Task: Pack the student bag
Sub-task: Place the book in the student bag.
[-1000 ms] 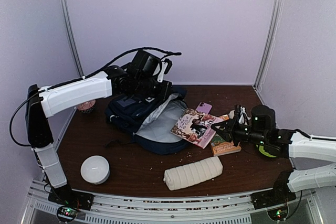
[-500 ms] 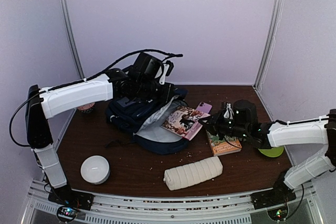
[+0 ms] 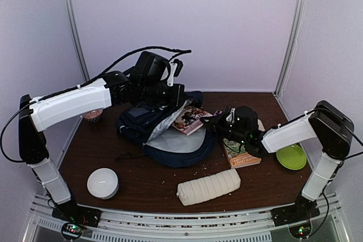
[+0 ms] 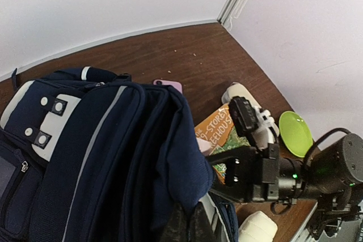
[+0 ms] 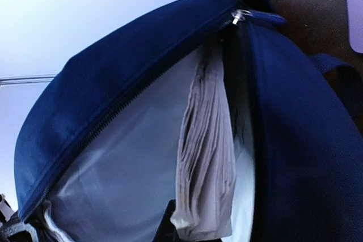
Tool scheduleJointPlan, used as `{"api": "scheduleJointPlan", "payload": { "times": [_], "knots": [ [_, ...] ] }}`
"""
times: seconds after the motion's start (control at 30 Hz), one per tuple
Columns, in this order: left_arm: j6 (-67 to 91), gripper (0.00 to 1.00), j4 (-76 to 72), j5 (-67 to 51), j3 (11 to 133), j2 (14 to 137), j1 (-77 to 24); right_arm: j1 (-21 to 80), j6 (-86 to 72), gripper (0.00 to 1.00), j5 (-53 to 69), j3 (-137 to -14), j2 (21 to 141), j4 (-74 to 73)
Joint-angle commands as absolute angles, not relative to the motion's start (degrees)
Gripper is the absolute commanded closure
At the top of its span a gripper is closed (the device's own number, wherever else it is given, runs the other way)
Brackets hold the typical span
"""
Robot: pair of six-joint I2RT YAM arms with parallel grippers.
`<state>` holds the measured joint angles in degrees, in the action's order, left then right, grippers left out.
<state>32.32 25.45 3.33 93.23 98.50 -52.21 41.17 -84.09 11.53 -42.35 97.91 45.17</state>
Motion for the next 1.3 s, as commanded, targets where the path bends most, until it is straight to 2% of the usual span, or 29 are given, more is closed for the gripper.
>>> {"api": "scheduleJointPlan", "payload": {
  "times": [0.0, 0.53, 0.93, 0.97, 1.13, 1.27],
  "knots": [
    [34.38, 1.00, 16.61, -0.17, 93.72, 94.48, -53.50, 41.48, -85.41, 1.00, 9.24, -48.10, 101.42, 49.67],
    [34.95, 1.00, 15.85, -3.95, 94.29, 93.57, -54.23, 42.45, -90.14, 1.00, 5.78, -61.67, 119.03, 46.25],
    [35.43, 1.00, 15.07, -8.37, 92.43, 92.21, -54.32, 41.66, -89.48, 1.00, 3.54, -70.72, 126.11, 37.42],
    [35.50, 1.00, 15.00, -8.04, 91.84, 91.87, -54.32, 41.56, -88.87, 0.97, 4.30, -71.43, 126.65, 36.82],
    [35.44, 1.00, 14.34, -5.84, 88.63, 90.48, -54.23, 41.15, -87.87, 0.65, 9.66, -71.46, 128.20, 37.43],
    [35.71, 1.00, 13.73, -5.12, 87.78, 90.37, -54.23, 41.25, -85.57, 0.50, 10.75, -69.61, 125.71, 35.15]
  ]
}}
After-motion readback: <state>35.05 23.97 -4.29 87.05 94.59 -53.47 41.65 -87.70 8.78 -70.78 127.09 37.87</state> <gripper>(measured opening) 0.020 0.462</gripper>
